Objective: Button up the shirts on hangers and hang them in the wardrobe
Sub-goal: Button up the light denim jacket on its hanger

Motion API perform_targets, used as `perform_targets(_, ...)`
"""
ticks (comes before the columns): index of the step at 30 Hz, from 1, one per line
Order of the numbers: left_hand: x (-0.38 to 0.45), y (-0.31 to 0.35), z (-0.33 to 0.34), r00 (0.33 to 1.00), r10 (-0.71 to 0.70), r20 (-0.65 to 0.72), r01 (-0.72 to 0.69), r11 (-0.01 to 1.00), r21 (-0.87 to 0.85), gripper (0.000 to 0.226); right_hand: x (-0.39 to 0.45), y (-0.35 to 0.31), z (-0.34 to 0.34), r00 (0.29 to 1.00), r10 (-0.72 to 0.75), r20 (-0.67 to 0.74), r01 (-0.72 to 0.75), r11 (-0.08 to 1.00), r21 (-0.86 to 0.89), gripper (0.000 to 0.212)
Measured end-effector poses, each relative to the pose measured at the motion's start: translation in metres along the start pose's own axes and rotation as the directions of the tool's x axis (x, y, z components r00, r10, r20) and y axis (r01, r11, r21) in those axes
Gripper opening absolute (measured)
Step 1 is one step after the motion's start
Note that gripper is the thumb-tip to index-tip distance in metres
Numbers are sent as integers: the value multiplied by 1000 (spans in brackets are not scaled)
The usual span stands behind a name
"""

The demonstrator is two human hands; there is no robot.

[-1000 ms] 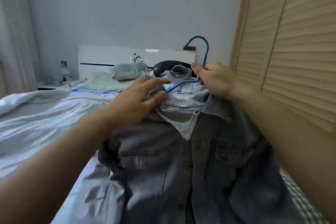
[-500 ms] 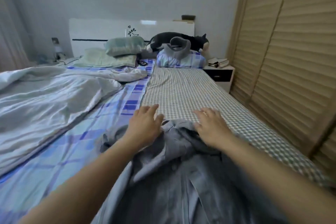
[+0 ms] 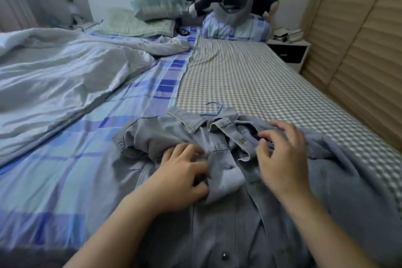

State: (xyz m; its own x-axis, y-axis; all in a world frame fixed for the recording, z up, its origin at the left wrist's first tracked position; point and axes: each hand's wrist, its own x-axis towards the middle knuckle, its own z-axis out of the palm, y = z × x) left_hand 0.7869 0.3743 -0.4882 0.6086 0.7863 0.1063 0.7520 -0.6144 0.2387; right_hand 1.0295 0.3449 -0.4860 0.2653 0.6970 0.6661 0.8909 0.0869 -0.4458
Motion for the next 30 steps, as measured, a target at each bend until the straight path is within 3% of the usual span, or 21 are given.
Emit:
perform_targets(2,-10,2,0,989,104,-104,-98,993,62,32,1,-23,12,969,-193,152,182,979,88,33)
perform_targets(4,-9,9,4,984,61,-166,-36,988,148,47,-3,-26,32,909,-198,366,221,975,-22,48)
perform_targets(5,-6,14,7,986,-12,-165,44,981,190,56,-4,-21,41,901,-173,399,236,965,-114,49)
perform_targets(8,10,34,16,965,-227,-130,257,915,312,57,7,-4,46,939,-74,336,139,975,-171,47)
perform_targets(11,19,47,23,916,-338,-217,383,899,212,51,25,-6,29,952,26,304,-36,999,28,47)
perform_targets(14,22,55,29,878,-429,-211,460,879,127,76,26,-10,-3,937,179,299,-242,952,186,38)
perform_targets(17,20,64,33,886,-411,-212,435,897,75,89,16,-15,-31,966,74,248,-126,972,199,30)
perform_targets(19,15,68,38,916,-355,-189,368,929,41,83,9,-12,-28,918,-59,393,14,993,117,21)
perform_targets(22,6,66,51,941,-247,-230,257,966,18,53,-8,-4,-13,718,-95,690,133,991,-1,31)
perform_targets(23,5,65,54,940,-230,-253,241,971,10,45,-11,-3,-12,702,-87,707,134,991,-11,36)
perform_targets(26,5,66,55,934,-209,-290,202,978,-56,29,-12,-1,-13,742,-69,666,86,996,8,39)
perform_targets(30,4,67,51,940,-238,-245,190,961,-203,17,-17,4,-13,737,-80,671,50,997,64,36)
